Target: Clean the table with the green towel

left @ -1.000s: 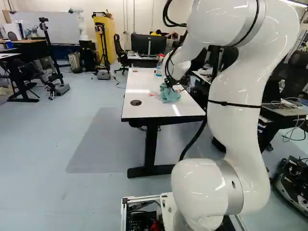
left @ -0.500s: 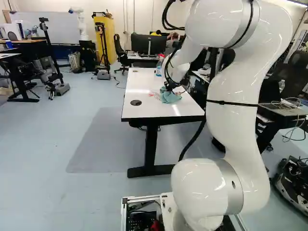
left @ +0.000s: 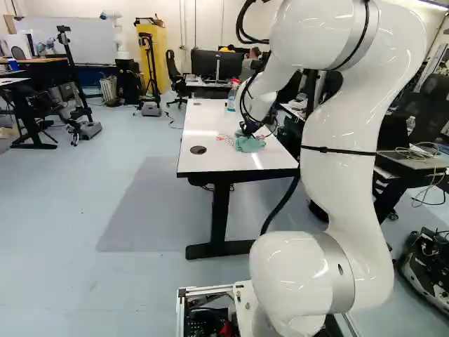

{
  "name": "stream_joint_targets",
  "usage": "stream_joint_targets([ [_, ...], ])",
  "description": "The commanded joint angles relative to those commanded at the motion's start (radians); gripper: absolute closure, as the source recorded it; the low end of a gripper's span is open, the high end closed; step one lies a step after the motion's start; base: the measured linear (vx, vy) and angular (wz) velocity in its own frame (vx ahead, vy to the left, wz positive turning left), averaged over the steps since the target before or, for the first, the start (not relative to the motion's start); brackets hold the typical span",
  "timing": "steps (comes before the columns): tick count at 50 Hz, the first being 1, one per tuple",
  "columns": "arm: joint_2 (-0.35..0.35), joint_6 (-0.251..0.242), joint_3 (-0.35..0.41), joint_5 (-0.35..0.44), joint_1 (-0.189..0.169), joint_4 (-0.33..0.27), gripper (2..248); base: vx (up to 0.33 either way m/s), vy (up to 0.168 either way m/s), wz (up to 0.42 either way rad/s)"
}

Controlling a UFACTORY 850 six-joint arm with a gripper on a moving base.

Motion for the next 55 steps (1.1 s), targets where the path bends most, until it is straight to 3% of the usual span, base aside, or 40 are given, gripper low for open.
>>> stream_joint_targets([
  [24,-0.004,0.000,-0.005,-0.009,0.007,0.000,229,0.000,0.000,0.000],
  [55,-0.046,0.000,-0.060,-0.009,0.091,0.000,229,0.000,0.000,0.000],
])
